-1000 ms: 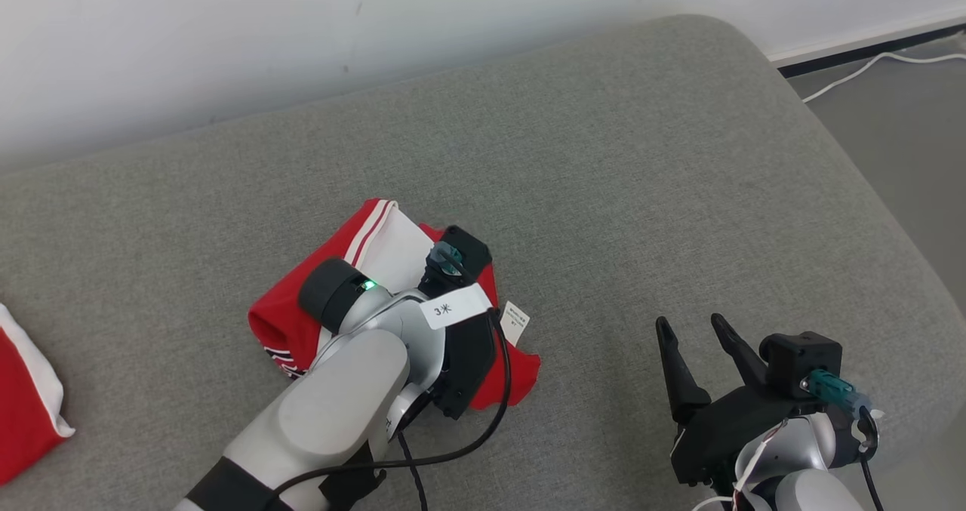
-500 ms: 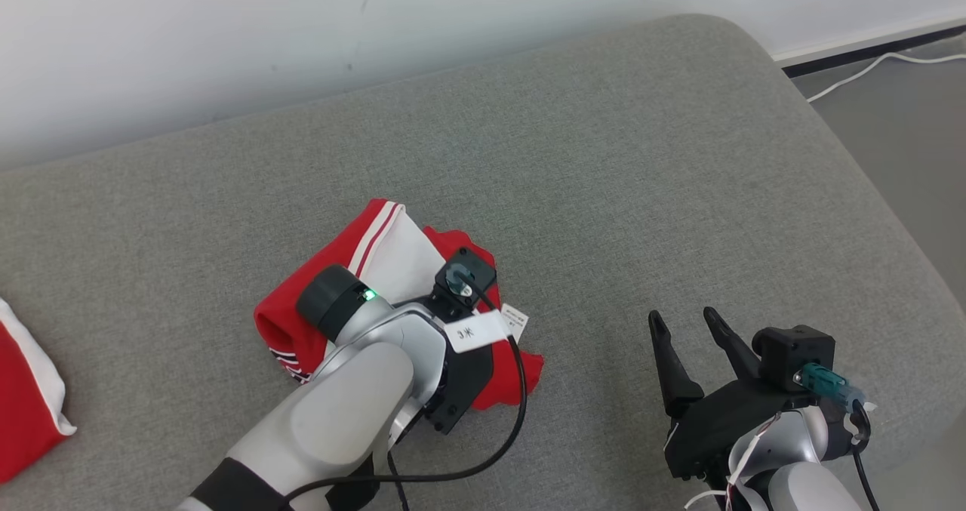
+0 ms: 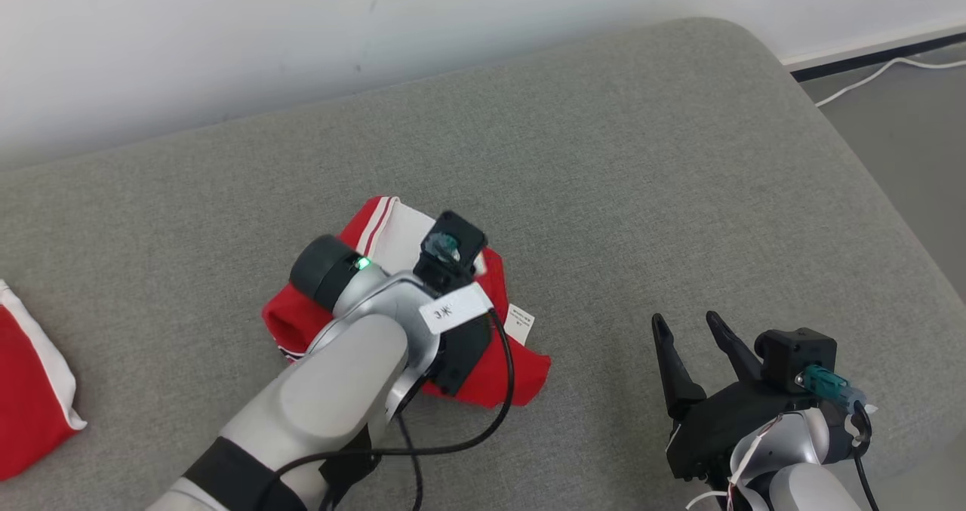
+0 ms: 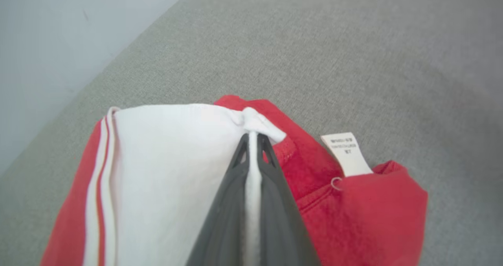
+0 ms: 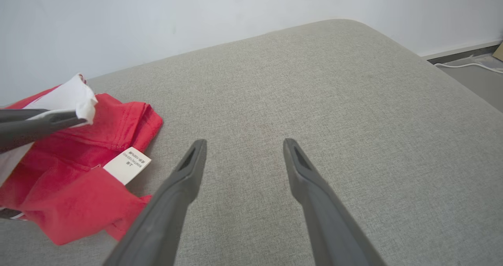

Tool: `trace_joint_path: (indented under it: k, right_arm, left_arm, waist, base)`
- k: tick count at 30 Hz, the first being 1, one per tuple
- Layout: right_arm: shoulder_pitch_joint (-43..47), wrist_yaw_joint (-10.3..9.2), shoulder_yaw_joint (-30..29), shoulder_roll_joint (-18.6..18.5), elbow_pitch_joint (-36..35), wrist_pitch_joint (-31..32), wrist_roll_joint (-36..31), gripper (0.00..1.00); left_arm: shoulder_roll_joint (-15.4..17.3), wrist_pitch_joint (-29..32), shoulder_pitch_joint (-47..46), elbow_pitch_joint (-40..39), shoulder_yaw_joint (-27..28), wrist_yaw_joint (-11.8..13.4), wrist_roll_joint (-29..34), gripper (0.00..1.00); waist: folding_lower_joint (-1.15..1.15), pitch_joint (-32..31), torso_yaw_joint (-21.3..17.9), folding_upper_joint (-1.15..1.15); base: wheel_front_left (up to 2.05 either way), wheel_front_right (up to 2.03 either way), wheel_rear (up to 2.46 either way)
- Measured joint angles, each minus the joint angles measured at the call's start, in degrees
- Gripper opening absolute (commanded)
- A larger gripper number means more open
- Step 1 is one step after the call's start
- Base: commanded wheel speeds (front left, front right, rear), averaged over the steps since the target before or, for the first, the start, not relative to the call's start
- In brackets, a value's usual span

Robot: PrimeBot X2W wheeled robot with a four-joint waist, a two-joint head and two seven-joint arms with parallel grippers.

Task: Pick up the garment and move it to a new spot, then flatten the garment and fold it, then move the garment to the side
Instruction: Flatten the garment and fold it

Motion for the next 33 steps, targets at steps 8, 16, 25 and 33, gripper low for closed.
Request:
trace_joint_path:
  k: [8, 16, 25, 33]
  right_arm:
    - [-1.57, 0.03, 1.63, 0.05, 1.7, -0.02, 0.08, 1.0]
    - [-2.19, 0.09, 3.65, 0.14, 3.98, 0.02, 0.4, 1.0]
    - [-0.5, 0.08, 2.04, 0.16, 3.6, -0.87, 0.97, 1.0]
    - [0.51, 0.08, 0.45, -0.04, 2.19, -1.52, 1.04, 1.0]
  left_arm:
    - [-0.19, -9.03, -8.12, -11.7, 5.16, 0.55, -8.14, 0.0]
    - [-0.42, -21.01, -19.12, -17.6, 12.59, 1.87, -13.55, 0.0]
    - [-0.91, -28.67, -22.1, -17.05, 18.66, 4.81, -20.64, 0.0]
    - [5.79, -26.88, -6.84, -1.15, 16.24, 5.6, -17.55, 0.0]
  waist:
    - [0.0, -1.2, 0.25, 0.0]
    - [0.0, -2.74, -1.57, 0.0]
    - [-0.01, -4.63, -3.34, -0.02]
    - [0.0, -4.11, -0.55, -0.01]
  base:
    - [0.0, 0.0, 0.0]
    - [0.0, 0.0, 0.0]
    - [0.0, 0.0, 0.0]
    - [0.0, 0.0, 0.0]
